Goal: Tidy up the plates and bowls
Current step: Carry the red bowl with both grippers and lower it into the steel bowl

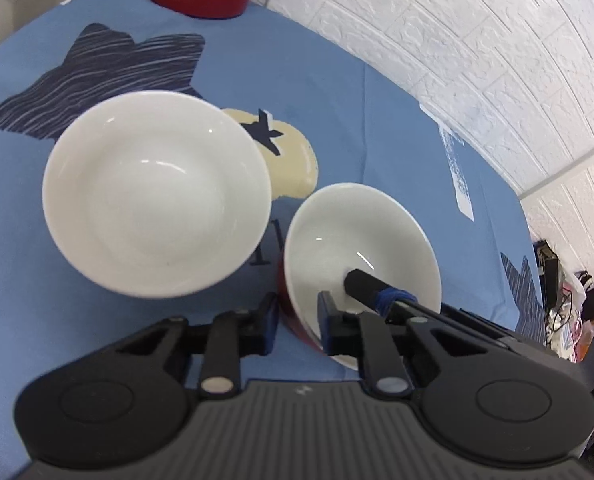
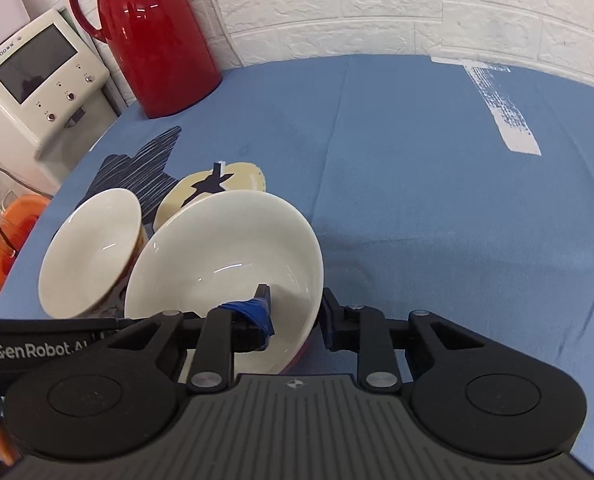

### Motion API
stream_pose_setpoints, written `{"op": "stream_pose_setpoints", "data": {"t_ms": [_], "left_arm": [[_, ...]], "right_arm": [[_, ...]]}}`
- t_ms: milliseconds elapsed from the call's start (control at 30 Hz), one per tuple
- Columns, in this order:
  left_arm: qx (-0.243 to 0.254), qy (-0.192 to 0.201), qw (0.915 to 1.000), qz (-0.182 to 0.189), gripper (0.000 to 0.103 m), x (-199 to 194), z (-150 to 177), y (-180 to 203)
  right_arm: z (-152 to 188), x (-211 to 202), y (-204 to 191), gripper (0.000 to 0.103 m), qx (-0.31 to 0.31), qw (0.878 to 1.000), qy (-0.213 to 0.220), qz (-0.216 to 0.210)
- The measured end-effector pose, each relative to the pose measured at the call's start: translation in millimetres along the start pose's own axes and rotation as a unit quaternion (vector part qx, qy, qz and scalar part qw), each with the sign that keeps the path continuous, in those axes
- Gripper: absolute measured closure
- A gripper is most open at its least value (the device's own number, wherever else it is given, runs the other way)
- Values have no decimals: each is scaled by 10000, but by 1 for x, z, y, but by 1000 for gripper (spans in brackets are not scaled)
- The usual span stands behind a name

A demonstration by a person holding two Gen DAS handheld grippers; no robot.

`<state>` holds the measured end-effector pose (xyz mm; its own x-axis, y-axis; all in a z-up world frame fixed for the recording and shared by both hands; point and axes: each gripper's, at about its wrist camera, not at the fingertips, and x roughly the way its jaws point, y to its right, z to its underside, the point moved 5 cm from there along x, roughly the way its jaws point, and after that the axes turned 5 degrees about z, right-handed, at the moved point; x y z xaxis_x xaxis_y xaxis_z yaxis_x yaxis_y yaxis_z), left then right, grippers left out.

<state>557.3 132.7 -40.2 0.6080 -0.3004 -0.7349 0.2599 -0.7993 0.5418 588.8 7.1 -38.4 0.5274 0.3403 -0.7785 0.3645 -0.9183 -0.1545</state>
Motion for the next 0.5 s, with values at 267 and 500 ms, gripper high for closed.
{"op": "stream_pose_setpoints", "data": {"t_ms": [267, 500], "left_arm": [[163, -237, 9994, 194, 92, -33, 33, 15], [593, -318, 9965, 496, 91, -104, 88, 51]], "right_arm": [[21, -48, -3, 93, -51, 9999, 46, 104], [67, -135, 0, 93, 40, 9999, 146, 84]]}}
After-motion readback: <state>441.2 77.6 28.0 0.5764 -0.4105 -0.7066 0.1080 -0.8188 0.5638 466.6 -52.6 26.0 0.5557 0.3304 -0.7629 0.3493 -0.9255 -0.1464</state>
